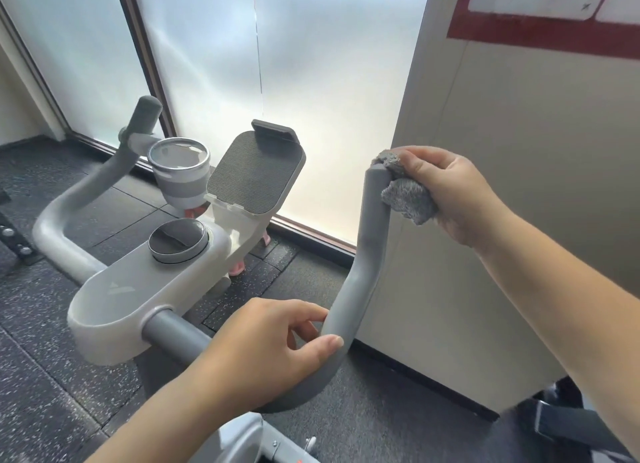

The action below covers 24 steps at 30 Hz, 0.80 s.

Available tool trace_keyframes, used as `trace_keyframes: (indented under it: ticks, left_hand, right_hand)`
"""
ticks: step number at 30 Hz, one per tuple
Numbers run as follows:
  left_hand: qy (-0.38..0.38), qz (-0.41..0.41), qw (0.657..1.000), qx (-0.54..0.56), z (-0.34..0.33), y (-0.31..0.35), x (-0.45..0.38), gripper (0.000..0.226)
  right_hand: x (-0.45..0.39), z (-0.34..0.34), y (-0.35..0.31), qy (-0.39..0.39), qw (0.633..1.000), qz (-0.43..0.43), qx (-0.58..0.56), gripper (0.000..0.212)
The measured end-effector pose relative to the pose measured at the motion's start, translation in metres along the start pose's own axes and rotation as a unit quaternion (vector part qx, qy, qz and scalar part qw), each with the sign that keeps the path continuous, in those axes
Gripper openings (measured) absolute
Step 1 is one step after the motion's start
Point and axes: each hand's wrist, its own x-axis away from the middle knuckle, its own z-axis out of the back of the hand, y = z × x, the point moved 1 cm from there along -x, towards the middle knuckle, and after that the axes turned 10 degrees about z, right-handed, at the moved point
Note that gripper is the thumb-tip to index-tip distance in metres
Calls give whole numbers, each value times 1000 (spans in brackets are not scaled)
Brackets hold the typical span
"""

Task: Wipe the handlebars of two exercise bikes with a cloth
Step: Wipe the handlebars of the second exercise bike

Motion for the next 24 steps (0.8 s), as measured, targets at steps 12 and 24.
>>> trace_keyframes:
  ticks: [12, 24]
  left_hand:
    - [22, 3, 1000, -3, 0, 1, 0, 18]
    - [56, 3, 998, -19, -3, -3, 0, 42]
  right_hand:
    - [48, -28, 24, 160, 982, -5, -99, 5]
    - [108, -45, 47, 186, 978, -32, -89, 3]
